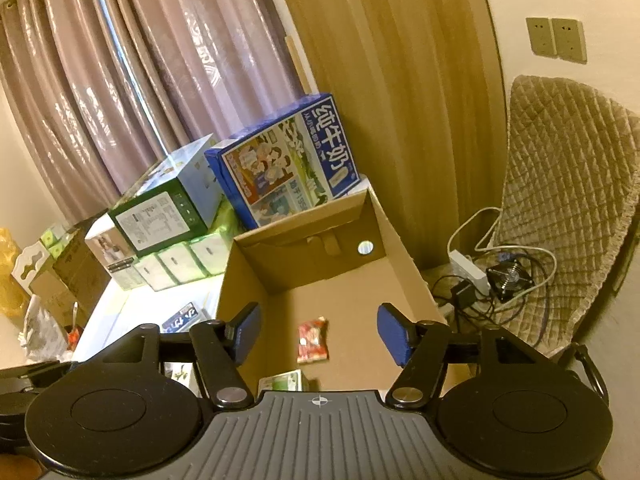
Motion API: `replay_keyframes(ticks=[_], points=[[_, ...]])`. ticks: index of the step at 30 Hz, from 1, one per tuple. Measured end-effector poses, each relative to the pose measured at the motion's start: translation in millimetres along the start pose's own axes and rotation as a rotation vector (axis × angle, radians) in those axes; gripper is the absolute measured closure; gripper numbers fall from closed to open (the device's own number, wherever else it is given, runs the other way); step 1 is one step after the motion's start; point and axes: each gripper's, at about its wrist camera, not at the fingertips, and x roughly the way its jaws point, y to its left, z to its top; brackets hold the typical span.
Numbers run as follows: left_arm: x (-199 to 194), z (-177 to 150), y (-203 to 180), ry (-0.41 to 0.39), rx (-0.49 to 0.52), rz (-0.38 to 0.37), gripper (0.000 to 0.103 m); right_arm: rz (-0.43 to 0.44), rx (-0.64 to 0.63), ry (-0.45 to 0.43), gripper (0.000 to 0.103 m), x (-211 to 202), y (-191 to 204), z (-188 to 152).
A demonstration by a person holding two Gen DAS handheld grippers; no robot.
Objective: Organize objects
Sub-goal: 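Move both tools back over the table toward the remaining items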
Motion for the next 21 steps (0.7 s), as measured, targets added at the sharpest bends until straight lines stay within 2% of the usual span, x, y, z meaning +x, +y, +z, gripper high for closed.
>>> replay_keyframes(ticks=[4, 7, 21], points=[[-20.2, -10.7, 12.3, -0.004, -0.013, 0.017, 0.032, 0.001, 0.002, -0.013, 0.037, -16.9, 10.1, -8.6], [-35.9, -17.8, 19.4, -0.003, -0.019, 0.030, 0.026, 0.002, 0.004, -0.015, 0.033, -29.2, 20.9, -17.3], [-97.7, -61.2, 46.8, -0.004, -0.032, 0.090, 0.010, 0.010, -0.073, 0.008, 0.008, -70.6, 88.2, -70.8]])
